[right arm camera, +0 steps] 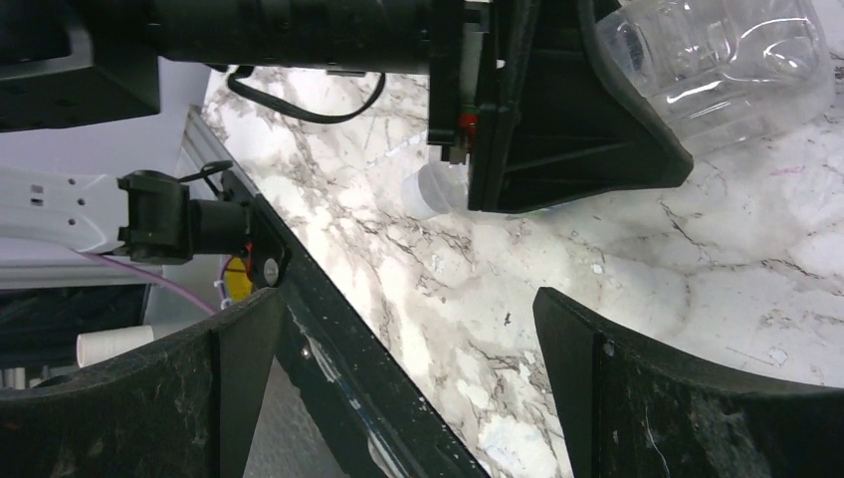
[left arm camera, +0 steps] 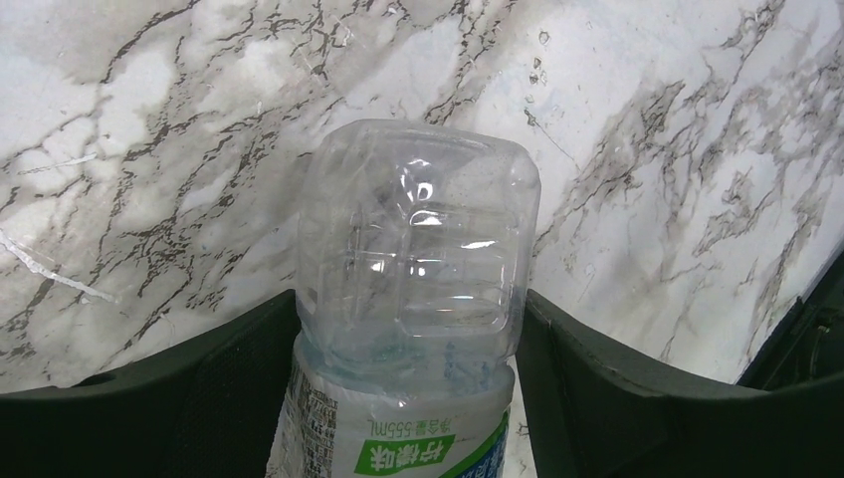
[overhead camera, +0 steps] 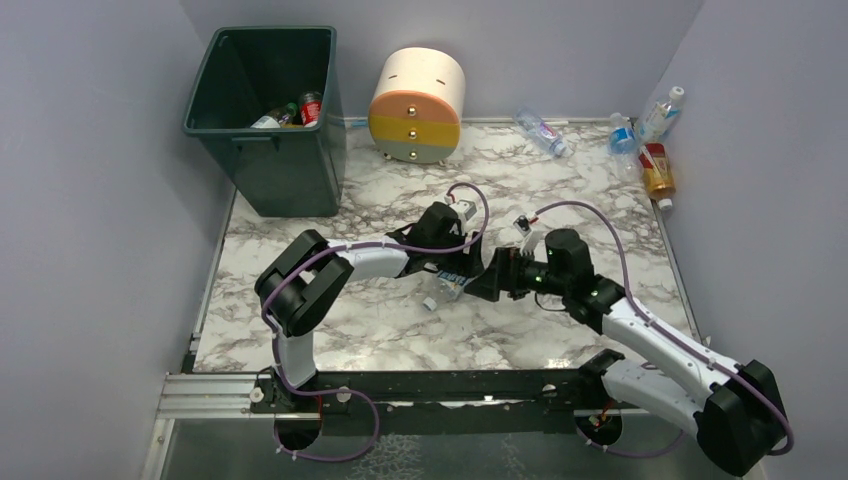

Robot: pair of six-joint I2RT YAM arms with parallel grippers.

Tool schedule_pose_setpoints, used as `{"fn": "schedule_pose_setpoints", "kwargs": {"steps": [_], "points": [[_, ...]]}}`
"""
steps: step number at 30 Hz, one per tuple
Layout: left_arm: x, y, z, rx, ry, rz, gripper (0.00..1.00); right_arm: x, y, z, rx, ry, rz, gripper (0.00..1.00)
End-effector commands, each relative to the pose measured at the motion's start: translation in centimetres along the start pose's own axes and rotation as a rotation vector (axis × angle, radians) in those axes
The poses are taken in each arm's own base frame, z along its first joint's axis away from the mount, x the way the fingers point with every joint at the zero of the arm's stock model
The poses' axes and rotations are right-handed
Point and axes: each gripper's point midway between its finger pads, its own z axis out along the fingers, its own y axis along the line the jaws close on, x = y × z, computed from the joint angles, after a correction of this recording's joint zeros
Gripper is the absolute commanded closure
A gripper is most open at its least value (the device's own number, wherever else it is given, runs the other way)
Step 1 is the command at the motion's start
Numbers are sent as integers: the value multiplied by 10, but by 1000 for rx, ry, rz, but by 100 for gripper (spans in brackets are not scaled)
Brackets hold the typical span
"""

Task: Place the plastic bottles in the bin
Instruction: Pick up the plastic bottle at the center of the board.

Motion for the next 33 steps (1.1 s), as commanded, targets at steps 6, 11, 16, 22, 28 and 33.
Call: {"fn": "schedule_pose_setpoints", "kwargs": {"steps": [6,11,16,22,28,33], "points": [[15,-1,7,44,51,86,31,-18,-7,17,45,-7,-19,1],[18,0,13,58,60,94,31,-21,-11,26,51,6,-26,1],[21,0,20,75,75,87,30,-22,-15,35,54,21,-33,1],[17,-6,25,108,81,81,30,-24,-16,43,43,23,-32,1],[19,-6,30,124,88,71,30,-26,-19,51,43,36,-35,1],[18,-3,32,126,90,61,30,-25,-21,58,35,48,-34,1]]}}
